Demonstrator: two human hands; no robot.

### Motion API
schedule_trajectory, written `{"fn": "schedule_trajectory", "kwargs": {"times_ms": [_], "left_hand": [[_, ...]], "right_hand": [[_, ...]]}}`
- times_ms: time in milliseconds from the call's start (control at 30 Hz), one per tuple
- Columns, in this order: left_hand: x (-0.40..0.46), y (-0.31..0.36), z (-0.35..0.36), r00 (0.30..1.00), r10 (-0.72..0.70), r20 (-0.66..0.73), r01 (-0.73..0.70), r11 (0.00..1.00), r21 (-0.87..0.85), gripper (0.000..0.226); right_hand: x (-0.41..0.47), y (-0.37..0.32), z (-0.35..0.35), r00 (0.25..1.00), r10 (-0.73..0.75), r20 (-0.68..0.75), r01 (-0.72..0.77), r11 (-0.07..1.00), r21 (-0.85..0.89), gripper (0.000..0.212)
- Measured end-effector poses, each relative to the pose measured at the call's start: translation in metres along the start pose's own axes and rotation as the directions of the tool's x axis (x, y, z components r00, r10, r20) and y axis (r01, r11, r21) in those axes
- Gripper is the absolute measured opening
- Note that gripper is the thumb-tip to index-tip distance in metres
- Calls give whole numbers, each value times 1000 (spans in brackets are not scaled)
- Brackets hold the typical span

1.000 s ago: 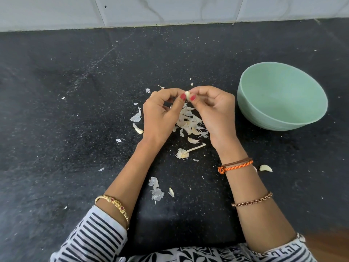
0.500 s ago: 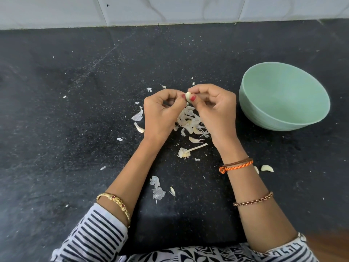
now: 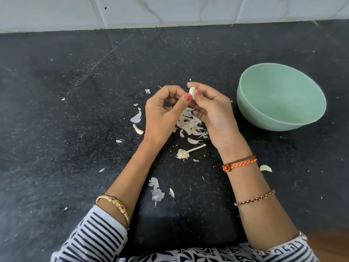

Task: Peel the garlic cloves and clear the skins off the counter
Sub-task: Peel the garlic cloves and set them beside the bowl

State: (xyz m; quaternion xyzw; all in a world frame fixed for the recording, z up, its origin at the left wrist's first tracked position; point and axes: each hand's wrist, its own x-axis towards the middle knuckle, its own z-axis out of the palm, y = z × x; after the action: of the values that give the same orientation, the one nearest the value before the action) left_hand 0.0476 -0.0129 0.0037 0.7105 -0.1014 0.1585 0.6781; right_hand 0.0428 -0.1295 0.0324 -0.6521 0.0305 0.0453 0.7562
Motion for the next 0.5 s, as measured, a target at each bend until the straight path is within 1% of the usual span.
{"fn": "schedule_trajectory", "kwargs": {"times_ms": [33, 133, 200, 267, 400, 500], "left_hand": [[0, -1, 0, 1000, 14, 21, -14, 1000, -7, 4], [2, -2, -2, 999, 27, 40, -28, 999, 25, 13], [2, -3, -3, 999, 39, 35, -41, 997, 72, 16], [3, -4, -4, 999, 47, 27, -49, 994, 93, 14], [2, -5, -3, 999, 36, 15, -37, 996, 87, 9], [3, -5, -4, 999, 46, 26, -48, 995, 89, 6]], "right_hand": [[0, 0, 0, 1000, 0, -1, 0, 1000, -18, 20], [0, 0, 0, 1000, 1, -26, -2, 998, -58, 14], [0, -1, 0, 998, -7, -54, 4, 999, -50, 11], [-1, -1, 0, 998, -26, -65, 24, 999, -30, 11], [-3, -2, 2, 996, -87, -36, 86, 996, -19, 19], [-3, -2, 2, 994, -99, -41, 99, 995, 3, 17]]}}
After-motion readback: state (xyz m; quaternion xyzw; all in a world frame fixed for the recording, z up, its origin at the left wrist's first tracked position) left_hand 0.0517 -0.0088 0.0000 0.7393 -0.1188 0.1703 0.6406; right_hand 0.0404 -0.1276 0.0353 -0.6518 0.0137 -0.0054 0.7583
